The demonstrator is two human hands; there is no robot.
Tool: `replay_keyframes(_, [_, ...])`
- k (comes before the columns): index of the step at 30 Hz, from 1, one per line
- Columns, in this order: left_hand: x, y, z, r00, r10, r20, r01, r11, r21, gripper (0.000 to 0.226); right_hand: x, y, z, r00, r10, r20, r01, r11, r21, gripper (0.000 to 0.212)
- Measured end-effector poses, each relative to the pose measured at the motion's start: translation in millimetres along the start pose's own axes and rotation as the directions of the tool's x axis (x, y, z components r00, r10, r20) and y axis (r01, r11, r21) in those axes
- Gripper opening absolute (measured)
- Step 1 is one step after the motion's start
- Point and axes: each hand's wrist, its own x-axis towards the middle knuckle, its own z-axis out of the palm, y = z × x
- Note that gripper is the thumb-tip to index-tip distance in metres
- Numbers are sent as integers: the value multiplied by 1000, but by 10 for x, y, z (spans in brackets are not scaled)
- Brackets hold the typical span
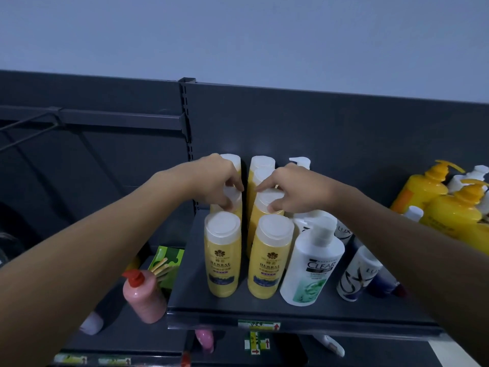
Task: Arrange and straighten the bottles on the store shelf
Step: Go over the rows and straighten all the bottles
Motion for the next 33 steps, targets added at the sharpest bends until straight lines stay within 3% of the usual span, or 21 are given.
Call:
replay_keyframes(10, [-43,52,16,1000,-25,-18,24,1000,-8,48,-21,-25,-32,1000,-9,18,9,1000,2,50])
replay_keyframes(13, [-43,38,19,999,-39,-24,38,999,-30,46,42,5,-142,996,29,-79,-23,997,69,39])
replay_keyframes(16, [10,-33,-41,988,-77,-130,68,995,-76,39,208,108,-205,973,65,-220,-57,998,40,35])
replay_keyframes(19, [155,-164,-74,967,-92,-238,84,996,-43,39,358,183,-168,986,54,-157,-59,998,-25,43])
replay_keyframes(25, [434,-338,35,993,-97,-68,98,995,13,53,578,302,-23,998,54,-26,-55,997,-51,55])
replay_keyframes(33, [571,-379,52,997,-46,-65,43,998,-47,49,598,381,0,997,70,-46,-68,997,32,55])
